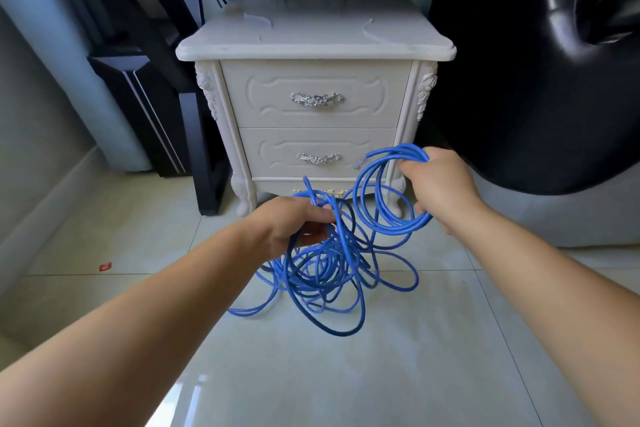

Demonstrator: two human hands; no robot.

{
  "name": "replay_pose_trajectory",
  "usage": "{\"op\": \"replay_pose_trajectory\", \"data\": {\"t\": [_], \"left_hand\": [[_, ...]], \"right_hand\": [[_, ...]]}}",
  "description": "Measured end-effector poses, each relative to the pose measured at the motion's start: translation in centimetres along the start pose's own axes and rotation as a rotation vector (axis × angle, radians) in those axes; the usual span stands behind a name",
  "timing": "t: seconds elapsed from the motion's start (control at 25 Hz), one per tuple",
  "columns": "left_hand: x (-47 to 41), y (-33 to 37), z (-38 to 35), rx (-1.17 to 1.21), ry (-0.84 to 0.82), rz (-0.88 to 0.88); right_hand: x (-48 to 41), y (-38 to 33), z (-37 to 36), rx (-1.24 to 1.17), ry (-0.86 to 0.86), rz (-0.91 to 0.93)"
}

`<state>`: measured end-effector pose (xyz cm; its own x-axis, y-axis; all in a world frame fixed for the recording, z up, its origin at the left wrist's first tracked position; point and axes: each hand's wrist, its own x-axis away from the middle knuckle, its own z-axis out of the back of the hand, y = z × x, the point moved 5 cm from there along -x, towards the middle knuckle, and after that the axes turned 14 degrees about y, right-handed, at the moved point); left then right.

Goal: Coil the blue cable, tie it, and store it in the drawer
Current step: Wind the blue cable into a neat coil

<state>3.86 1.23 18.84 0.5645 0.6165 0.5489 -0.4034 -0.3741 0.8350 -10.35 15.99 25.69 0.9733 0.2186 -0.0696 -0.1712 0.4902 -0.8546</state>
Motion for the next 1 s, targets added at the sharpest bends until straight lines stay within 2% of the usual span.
{"op": "replay_pose_trajectory", "data": {"t": [0.16,0.32,0.52,0.72,0.88,0.92,1.0], "left_hand": [[1.5,1.0,-0.1,0.241,-0.161,0.131],[2.2,1.7,-0.3,0.399,-0.213,0.136],[1.9,2.0,0.2,0.394,-0.176,0.119],[2.3,2.4,-0.3,0.487,-0.3,0.141],[3.0,3.0,-0.6,0.429,-0.304,0.06],[3.1,3.2,-0.5,0.426,-0.3,0.035],[3.4,3.5,-0.6,0.407,-0.281,-0.018]], "right_hand": [[-0.2,0.0,0.2,-0.072,0.008,-0.046],[-0.3,-0.3,1.1,-0.111,0.067,-0.065],[-0.2,-0.7,2.3,-0.159,0.099,-0.041],[1.1,-2.8,3.0,-0.111,0.16,0.124],[0.4,-3.5,5.1,-0.453,0.189,-0.024],[0.4,-3.7,5.5,-0.437,0.185,0.001],[1.3,-4.4,5.6,-0.241,0.185,0.159]]}}
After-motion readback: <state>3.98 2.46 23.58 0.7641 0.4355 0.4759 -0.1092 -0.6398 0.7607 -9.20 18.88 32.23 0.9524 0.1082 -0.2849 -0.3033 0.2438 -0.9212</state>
